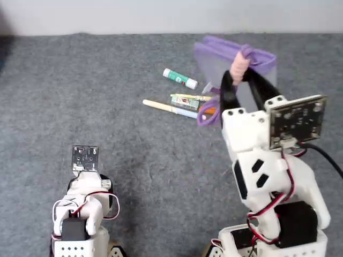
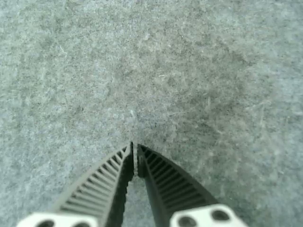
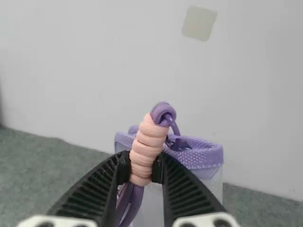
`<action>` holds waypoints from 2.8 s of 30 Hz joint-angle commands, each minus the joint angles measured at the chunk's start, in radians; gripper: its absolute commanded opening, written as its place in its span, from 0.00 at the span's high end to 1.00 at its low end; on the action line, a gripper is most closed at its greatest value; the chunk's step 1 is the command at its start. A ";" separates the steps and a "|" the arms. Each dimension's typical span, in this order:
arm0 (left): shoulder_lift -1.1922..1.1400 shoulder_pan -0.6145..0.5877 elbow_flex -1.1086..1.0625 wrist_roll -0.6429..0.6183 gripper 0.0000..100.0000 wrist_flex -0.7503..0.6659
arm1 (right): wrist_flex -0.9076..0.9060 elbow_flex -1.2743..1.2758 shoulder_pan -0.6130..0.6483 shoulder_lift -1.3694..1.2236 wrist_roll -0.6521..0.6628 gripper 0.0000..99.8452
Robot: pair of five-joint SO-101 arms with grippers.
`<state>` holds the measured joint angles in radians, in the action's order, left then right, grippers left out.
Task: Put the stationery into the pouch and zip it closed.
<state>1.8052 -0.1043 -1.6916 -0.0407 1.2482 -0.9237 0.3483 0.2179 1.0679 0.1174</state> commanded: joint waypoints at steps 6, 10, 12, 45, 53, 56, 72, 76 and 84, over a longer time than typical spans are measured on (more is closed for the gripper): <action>0.012 -0.005 0.008 -0.005 0.98 0.005 | -0.257 -0.057 -0.013 0.021 -0.107 0.99; 0.012 -0.005 0.008 -0.005 0.98 0.005 | -0.371 -0.058 -0.008 0.021 -0.186 0.99; 0.012 -0.005 0.008 -0.005 0.98 0.005 | -0.401 -0.058 -0.007 0.024 -0.207 0.99; 0.012 0.071 0.008 0.002 0.98 0.000 | -0.799 -0.486 0.042 -0.361 -0.298 0.99; 0.012 0.057 0.108 0.002 0.98 -0.021 | -0.797 -0.770 0.045 -0.518 -0.269 0.99; 0.012 -0.002 0.202 -0.003 0.98 -0.021 | -0.799 -0.873 0.087 -0.564 -0.189 0.99; 0.009 0.025 0.486 0.000 0.90 -0.123 | -0.855 -0.964 0.280 -0.763 -0.253 0.99; 0.008 0.074 0.495 -0.008 0.78 -0.054 | -0.865 -0.962 0.331 -0.788 -0.253 0.99; 0.009 0.071 0.496 -0.008 0.78 -0.041 | -0.868 -0.812 0.406 -0.756 -0.229 0.99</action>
<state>1.8052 -0.0414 -1.2375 -0.0407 1.2083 -1.7507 -0.5094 0.5969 0.2808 -0.1250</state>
